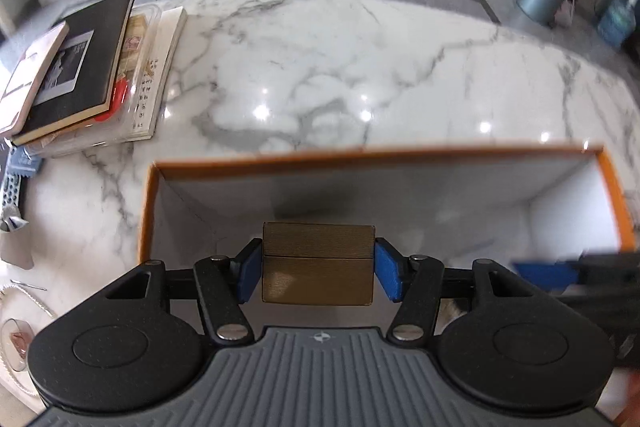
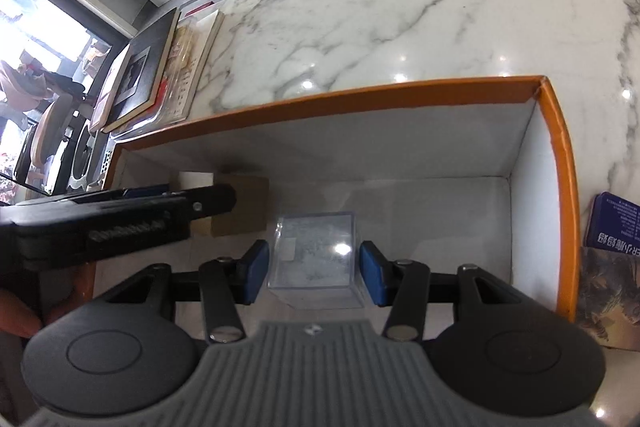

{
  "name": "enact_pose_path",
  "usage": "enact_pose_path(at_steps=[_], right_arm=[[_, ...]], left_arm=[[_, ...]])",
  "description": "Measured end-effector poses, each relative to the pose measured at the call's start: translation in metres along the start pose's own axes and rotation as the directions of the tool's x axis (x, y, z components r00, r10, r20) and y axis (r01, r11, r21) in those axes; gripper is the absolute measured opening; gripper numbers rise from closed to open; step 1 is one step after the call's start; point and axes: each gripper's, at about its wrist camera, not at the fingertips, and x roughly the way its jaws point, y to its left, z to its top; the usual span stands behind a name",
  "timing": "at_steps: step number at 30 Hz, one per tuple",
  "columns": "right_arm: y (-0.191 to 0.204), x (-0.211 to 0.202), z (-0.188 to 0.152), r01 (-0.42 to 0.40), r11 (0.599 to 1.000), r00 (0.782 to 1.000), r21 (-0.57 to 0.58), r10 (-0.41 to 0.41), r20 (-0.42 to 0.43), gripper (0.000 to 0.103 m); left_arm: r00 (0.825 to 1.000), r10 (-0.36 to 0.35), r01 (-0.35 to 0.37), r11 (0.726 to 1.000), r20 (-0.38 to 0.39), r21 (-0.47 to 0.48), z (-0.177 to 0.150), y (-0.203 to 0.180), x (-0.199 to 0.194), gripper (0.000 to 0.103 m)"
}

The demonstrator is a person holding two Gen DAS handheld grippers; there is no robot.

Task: Organize rigid objects
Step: 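Carry the brown box with the left tool while the right tool carries the clear cube into the orange box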

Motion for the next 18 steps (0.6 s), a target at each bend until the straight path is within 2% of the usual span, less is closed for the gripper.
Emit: enact_pose_path(at_steps=[2, 6, 12, 18], right_arm=[[-0.001, -0.001, 0.000, 0.009, 1.000, 1.000, -0.004, -0.009, -0.004, 0.051], [-0.003, 0.002, -0.001, 0.012, 1.000, 1.000, -0.001, -0.012, -0.011, 0.051], [-0.004, 0.004, -0.002, 0.006, 1.000, 1.000, 0.022, -0.005, -0.022, 0.051], [0.001, 0.002, -0.004, 0.003, 1.000, 1.000, 0.006, -0.003, -0.021, 0.051]], left_arm=[[1.000, 0.005, -0.005, 1.000, -0.030, 0.005, -0.010, -0.001, 0.003, 0.067], [0.999, 0.000, 0.001, 1.000, -0.035, 0.030, -0.021, -0.002, -0.002, 0.067], [0.985, 0.075, -0.047, 0.983, -0.157, 0.178, -0.041, -0.019, 0.003, 0.069], [0.986, 0.042, -0.023, 0.993, -0.164, 0.117, -0.051, -0.012, 0.011, 0.067]])
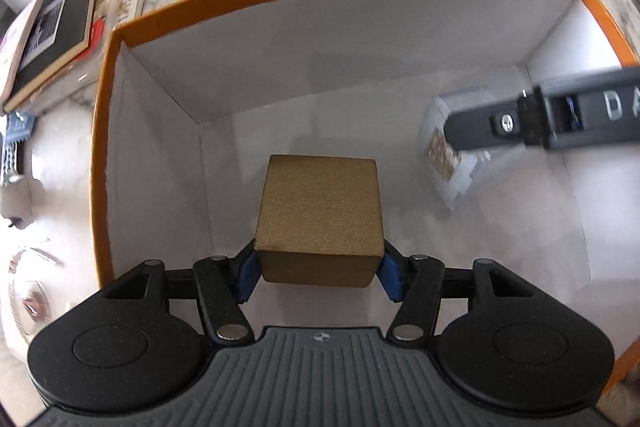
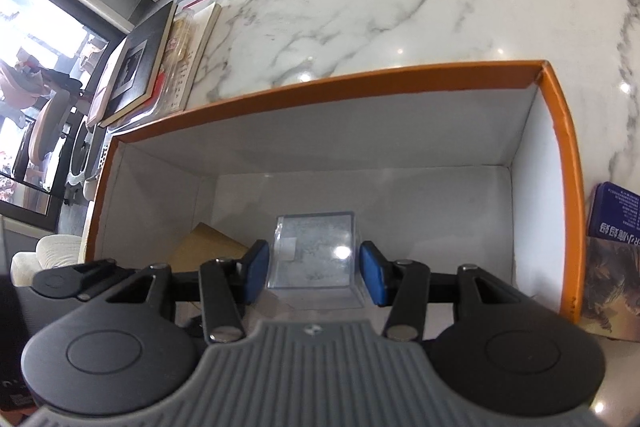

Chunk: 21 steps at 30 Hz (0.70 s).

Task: Organize rigid objects
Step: 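Carry the brown box with the left tool while the right tool carries the clear cube into the orange box, then release the brown box with the left tool while the right tool releases the clear cube beside it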

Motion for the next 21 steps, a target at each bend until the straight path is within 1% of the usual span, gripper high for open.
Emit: enact_pose_path(at_steps=[3, 4, 8, 10, 13, 15, 16, 19, 21], right_arm=[[0.000, 0.004, -0.001, -0.006, 1.000, 1.000, 0.005, 0.006, -0.014, 0.051], [-0.001, 0.006, 0.000, -0.006, 1.000, 1.000, 0.016, 0.007, -0.019, 0.051], [0.001, 0.013, 0.008, -0.001, 0.999, 1.000, 0.034, 0.002, -0.010, 0.051], [0.003, 0.015, 0.012, -0.001, 0.999, 1.000, 0.034, 0.001, 0.001, 0.051], [0.005, 0.017, 0.015, -0.006, 0.999, 1.000, 0.039, 0.006, 0.010, 0.051], [0.006, 0.021, 0.017, -0.009, 0.999, 1.000, 0.041, 0.009, 0.010, 0.051], [0.006, 0.022, 0.017, -0.012, 0.999, 1.000, 0.043, 0.011, 0.010, 0.051], [0.005, 0.025, 0.018, -0.019, 0.998, 1.000, 0.054, 0.019, 0.011, 0.051], [0.006, 0.026, 0.019, -0.021, 0.998, 1.000, 0.064, 0.021, 0.010, 0.051]], left_arm=[[1.000, 0.004, -0.002, 0.996, 0.018, -0.085, 0.007, 0.006, 0.004, 0.067], [0.999, 0.020, -0.015, 0.994, 0.050, -0.104, 0.011, 0.007, 0.003, 0.067], [0.988, 0.128, -0.122, 0.990, 0.091, -0.069, 0.025, -0.002, 0.008, 0.067], [0.979, 0.164, -0.158, 0.986, 0.121, -0.055, 0.026, -0.005, 0.011, 0.072], [0.974, 0.186, -0.182, 0.982, 0.127, -0.047, 0.027, -0.008, 0.012, 0.072], [0.975, 0.178, -0.173, 0.984, 0.131, -0.043, 0.026, -0.007, 0.008, 0.072], [0.977, 0.164, -0.159, 0.986, 0.137, -0.046, 0.023, -0.007, 0.004, 0.074], [0.981, 0.103, -0.097, 0.994, 0.163, -0.048, 0.012, 0.000, -0.012, 0.075], [0.980, 0.061, -0.053, 0.998, 0.189, -0.045, 0.006, -0.001, -0.025, 0.075]])
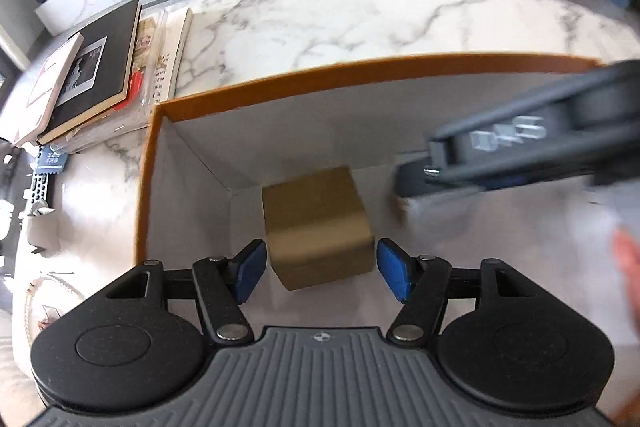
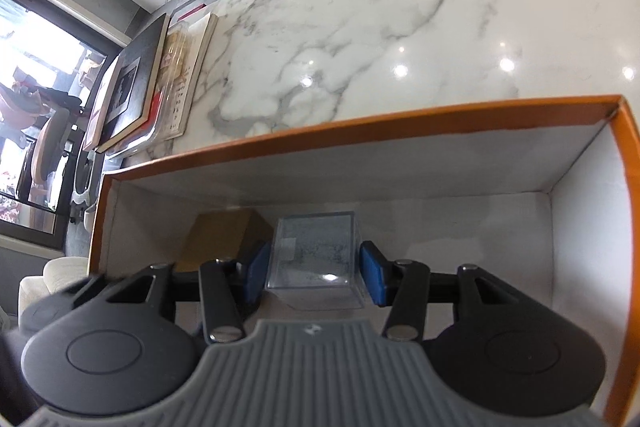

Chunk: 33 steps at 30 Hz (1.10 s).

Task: Organize rigid objects
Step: 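Release the brown box with the left tool while the right tool releases the clear cube beside it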

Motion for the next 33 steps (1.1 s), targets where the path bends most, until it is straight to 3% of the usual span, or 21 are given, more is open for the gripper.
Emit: enact_pose_path(at_steps=[6, 9, 12, 14, 16, 17, 20, 22, 23, 27, 33], right_arm=[[0.006, 0.007, -0.003, -0.014, 1.000, 0.999, 0.019, 0.014, -0.033, 0.051], [0.011, 0.009, -0.008, -0.012, 1.000, 0.999, 0.003, 0.012, -0.043, 0.051], [0.018, 0.011, -0.009, -0.025, 0.999, 0.998, -0.025, 0.023, -0.056, 0.046], [0.024, 0.012, -0.008, -0.047, 0.998, 0.998, -0.051, 0.044, -0.047, 0.047], [0.030, 0.013, -0.008, -0.038, 0.996, 0.998, -0.077, 0.034, -0.048, 0.048], [0.031, 0.013, -0.009, -0.038, 0.995, 0.998, -0.087, 0.034, -0.047, 0.052], [0.036, 0.007, -0.015, -0.059, 0.988, 0.997, -0.139, 0.052, -0.058, 0.067], [0.043, 0.005, -0.020, -0.056, 0.975, 0.997, -0.215, 0.042, -0.069, 0.076], [0.047, 0.005, -0.024, -0.052, 0.964, 0.997, -0.262, 0.033, -0.075, 0.081], [0.064, 0.015, -0.033, -0.024, 0.911, 0.994, -0.411, -0.024, -0.111, 0.082], [0.081, 0.035, -0.035, 0.026, 0.867, 0.992, -0.498, -0.084, -0.094, 0.073]], left_arm=[[0.991, 0.004, -0.001, 1.000, 0.133, -0.027, -0.023, 0.017, -0.055, 0.085], [0.990, 0.005, -0.005, 1.000, 0.143, -0.006, -0.026, 0.031, -0.065, 0.087], [0.981, 0.085, -0.087, 0.996, 0.173, 0.004, -0.029, 0.040, -0.069, 0.088], [0.989, 0.062, -0.059, 0.998, 0.137, -0.030, -0.030, 0.050, -0.065, 0.087], [0.995, 0.013, -0.006, 0.997, 0.102, -0.077, -0.031, 0.057, -0.063, 0.072], [0.996, -0.008, 0.016, 0.996, 0.091, -0.088, -0.033, 0.059, -0.060, 0.070], [0.998, -0.023, 0.029, 0.995, 0.063, -0.098, -0.034, 0.059, -0.051, 0.055], [0.998, -0.040, 0.044, 0.993, 0.039, -0.112, -0.039, 0.058, -0.048, 0.038], [0.998, -0.048, 0.052, 0.991, 0.028, -0.122, -0.040, 0.058, -0.046, 0.037], [0.999, -0.044, 0.048, 0.990, 0.030, -0.131, -0.048, 0.059, -0.051, 0.031], [0.997, -0.064, 0.069, 0.988, 0.039, -0.140, -0.050, 0.058, -0.053, 0.031]])
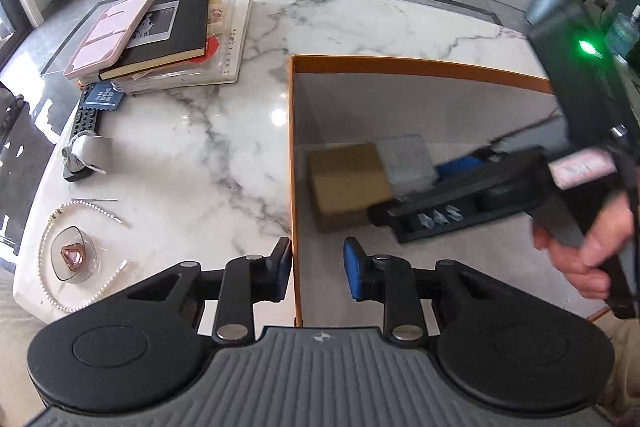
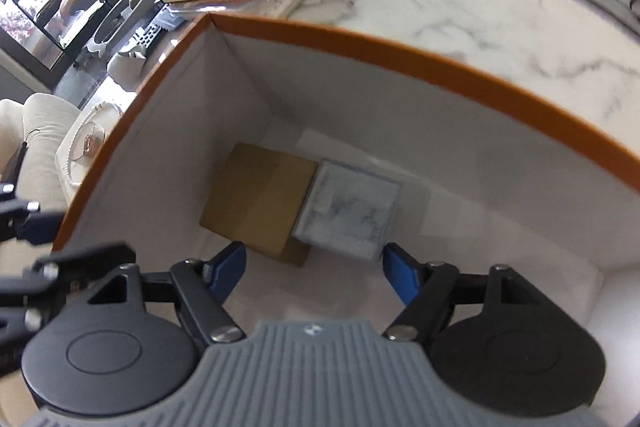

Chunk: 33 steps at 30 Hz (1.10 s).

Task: Organize rigid objects
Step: 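Release the brown box with the left tool while the right tool releases the clear cube beside it, then withdraw both tools from the orange box toward the pink items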

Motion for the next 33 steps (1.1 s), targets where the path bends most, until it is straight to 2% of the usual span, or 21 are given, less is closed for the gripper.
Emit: enact_pose_path(at_steps=[2, 7, 12, 16, 20, 23, 27, 30, 33], right_arm=[[0.001, 0.004, 0.007, -0.009, 1.000, 1.000, 0.013, 0.009, 0.003, 0.071], [-0.001, 0.010, 0.018, 0.033, 0.999, 0.999, 0.037, -0.034, 0.030, 0.073], [-0.010, 0.015, 0.024, -0.004, 0.989, 0.999, 0.146, -0.001, 0.032, 0.075], [-0.002, 0.018, 0.021, 0.023, 0.991, 0.999, 0.133, -0.029, 0.045, 0.075], [-0.007, 0.014, 0.019, -0.009, 0.990, 0.999, 0.140, 0.002, 0.045, 0.075], [-0.007, 0.004, 0.018, 0.005, 0.993, 0.998, 0.118, -0.013, 0.065, 0.075], [-0.005, -0.007, 0.015, -0.014, 0.995, 0.996, 0.098, 0.005, 0.085, 0.073], [-0.001, -0.015, 0.010, 0.010, 0.997, 0.996, 0.074, -0.016, 0.087, 0.070], [0.001, -0.036, 0.000, 0.000, 0.997, 0.994, 0.073, -0.008, 0.109, 0.066]], left_arm=[[1.000, -0.004, 0.004, 1.000, 0.005, -0.009, 0.000, 0.000, 0.001, 0.031], [1.000, -0.010, 0.010, 1.000, 0.008, 0.003, -0.002, -0.004, 0.001, 0.031], [1.000, 0.006, -0.006, 1.000, 0.014, 0.016, -0.003, -0.009, 0.001, 0.031], [1.000, 0.014, -0.015, 1.000, 0.013, 0.017, -0.004, -0.010, 0.001, 0.031], [1.000, 0.009, -0.009, 1.000, 0.013, 0.006, -0.005, -0.009, 0.000, 0.031], [1.000, 0.011, -0.011, 1.000, 0.020, 0.004, -0.005, -0.009, -0.002, 0.031], [0.999, 0.022, -0.023, 1.000, 0.026, 0.004, -0.004, -0.010, -0.005, 0.031], [0.997, 0.057, -0.057, 0.998, 0.051, 0.002, -0.001, -0.012, -0.013, 0.031], [0.992, 0.059, -0.058, 0.998, 0.110, -0.011, 0.002, -0.017, -0.031, 0.031]])
